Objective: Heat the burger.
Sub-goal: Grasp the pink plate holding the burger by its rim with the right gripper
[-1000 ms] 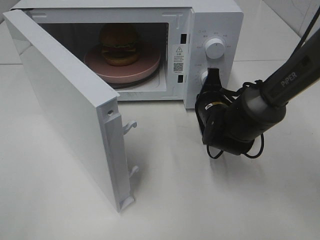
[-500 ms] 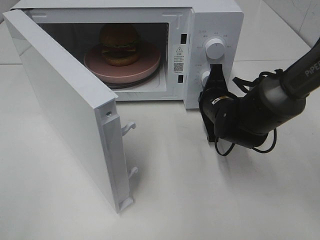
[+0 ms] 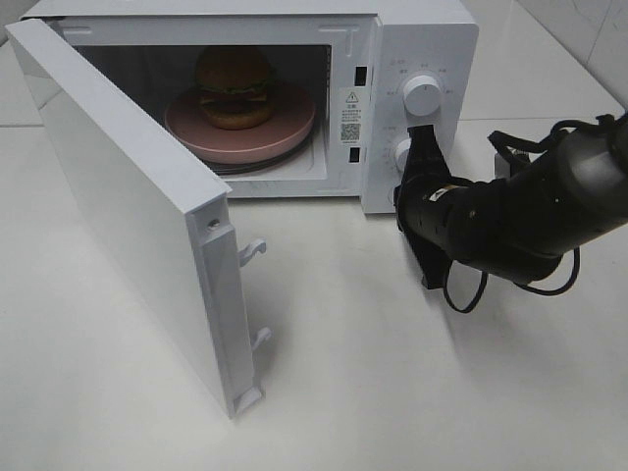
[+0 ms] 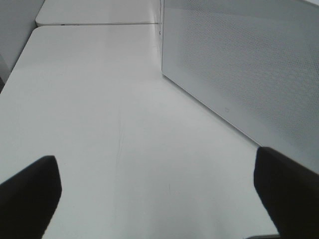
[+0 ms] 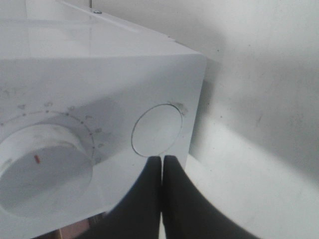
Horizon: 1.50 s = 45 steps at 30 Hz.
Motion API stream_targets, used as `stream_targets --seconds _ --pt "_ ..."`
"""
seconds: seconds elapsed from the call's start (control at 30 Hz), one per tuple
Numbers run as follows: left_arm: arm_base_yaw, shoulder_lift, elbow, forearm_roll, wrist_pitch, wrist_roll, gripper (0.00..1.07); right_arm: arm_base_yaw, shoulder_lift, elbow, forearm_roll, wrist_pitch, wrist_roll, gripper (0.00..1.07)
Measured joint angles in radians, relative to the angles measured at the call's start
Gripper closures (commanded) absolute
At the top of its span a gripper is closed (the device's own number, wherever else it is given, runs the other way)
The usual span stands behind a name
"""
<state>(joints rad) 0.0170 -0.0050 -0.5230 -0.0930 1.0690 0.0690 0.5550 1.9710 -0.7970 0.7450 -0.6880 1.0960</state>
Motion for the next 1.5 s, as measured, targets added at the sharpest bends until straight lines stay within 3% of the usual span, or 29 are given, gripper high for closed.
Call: stream_targets --seconds 0.3,0.7,1.0,1.17,1.5 --pt "0.0 0.0 0.0 0.0 0.0 0.0 0.08 0.0 -0.105 0.05 0.0 0.137 -0.163 1.07" --pt "0.0 0.0 0.0 0.0 0.0 0.0 0.08 -0.001 -0.245 0.053 -0.001 0.468 -0.733 1.07" --pt "0.0 0.0 0.0 0.0 0.0 0.0 0.08 -0.001 -0.3 0.053 -0.021 0.639 -0.991 1.06" --pt "0.0 0.0 0.0 0.0 0.0 0.0 0.08 -0.029 -0.327 0.044 -0.107 0.787 -1.077 1.06" --pt "0.0 0.0 0.0 0.0 0.0 0.0 0.08 -0.049 -0.383 -0.084 -0.461 1.159 -1.131 1.04"
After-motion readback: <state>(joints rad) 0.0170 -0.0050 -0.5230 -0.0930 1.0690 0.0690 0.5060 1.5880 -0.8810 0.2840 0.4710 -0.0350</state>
